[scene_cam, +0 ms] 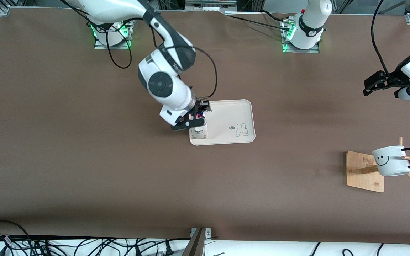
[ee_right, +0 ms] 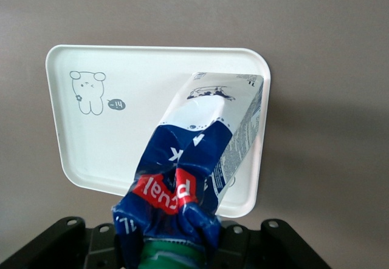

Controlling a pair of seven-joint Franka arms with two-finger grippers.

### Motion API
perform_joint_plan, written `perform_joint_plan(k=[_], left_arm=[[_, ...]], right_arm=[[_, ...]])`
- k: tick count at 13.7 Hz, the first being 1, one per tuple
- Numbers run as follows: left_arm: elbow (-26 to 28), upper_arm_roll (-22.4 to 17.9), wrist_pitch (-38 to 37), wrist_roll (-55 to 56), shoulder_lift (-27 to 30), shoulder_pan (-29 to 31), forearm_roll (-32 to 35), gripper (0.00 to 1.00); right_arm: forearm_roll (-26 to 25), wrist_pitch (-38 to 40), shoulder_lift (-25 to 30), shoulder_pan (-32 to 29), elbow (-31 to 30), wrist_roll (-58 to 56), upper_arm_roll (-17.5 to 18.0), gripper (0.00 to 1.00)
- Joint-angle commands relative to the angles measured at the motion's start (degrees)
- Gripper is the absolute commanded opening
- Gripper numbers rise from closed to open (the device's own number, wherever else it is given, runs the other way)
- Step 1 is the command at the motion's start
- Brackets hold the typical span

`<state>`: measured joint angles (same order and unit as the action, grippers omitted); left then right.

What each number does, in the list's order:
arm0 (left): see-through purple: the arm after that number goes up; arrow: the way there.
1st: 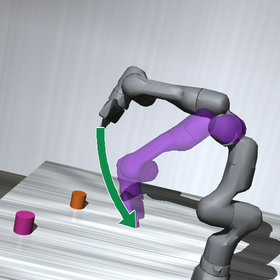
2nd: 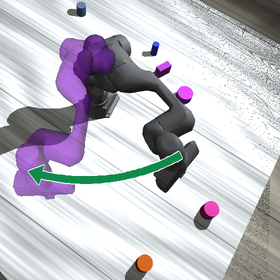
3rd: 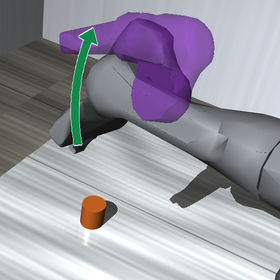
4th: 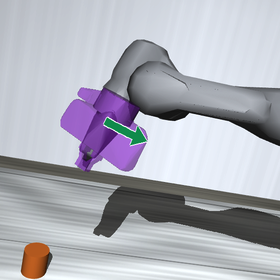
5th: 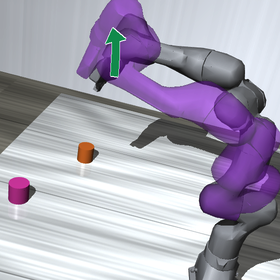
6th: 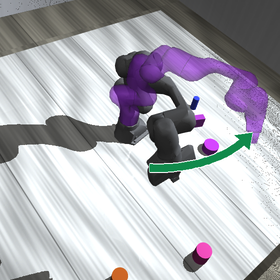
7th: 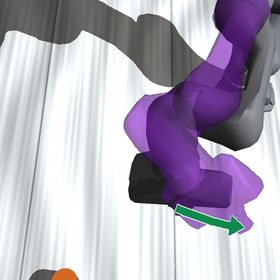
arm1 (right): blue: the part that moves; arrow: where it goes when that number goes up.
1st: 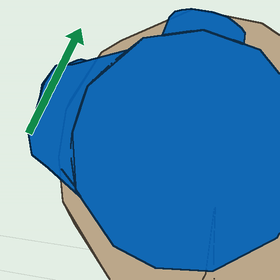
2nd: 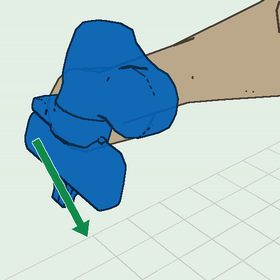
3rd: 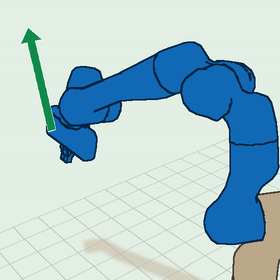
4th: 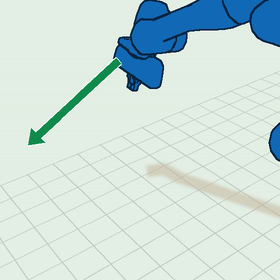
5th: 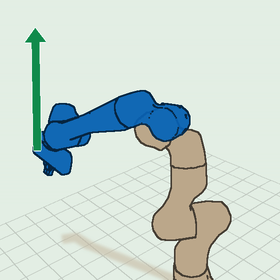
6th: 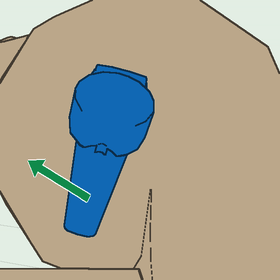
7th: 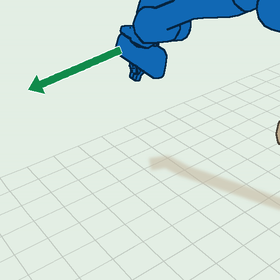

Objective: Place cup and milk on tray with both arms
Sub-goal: 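Lower the milk carton onto the tray and open the right gripper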

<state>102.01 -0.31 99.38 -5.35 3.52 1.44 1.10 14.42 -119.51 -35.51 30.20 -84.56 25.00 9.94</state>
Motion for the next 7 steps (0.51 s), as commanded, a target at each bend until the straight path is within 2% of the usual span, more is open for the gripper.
perform_joint_plan(k=[1,4,7], left_arm=[[-1.11,-0.31,-1.11,-0.89,-0.36,0.05,-1.63,1.0],[-1.11,-0.31,-1.11,-0.89,-0.27,0.05,-1.63,1.0],[-1.11,-0.31,-1.11,-0.89,-0.27,0.05,-1.63,1.0]], right_arm=[[3.42,1.65,-0.7,0.47,1.6,-0.93,-0.53,0.0],[6.93,2.17,-0.7,0.73,1.6,-0.04,-0.53,0.0],[7.64,2.97,-0.7,0.91,1.6,0.05,-0.53,0.0]])
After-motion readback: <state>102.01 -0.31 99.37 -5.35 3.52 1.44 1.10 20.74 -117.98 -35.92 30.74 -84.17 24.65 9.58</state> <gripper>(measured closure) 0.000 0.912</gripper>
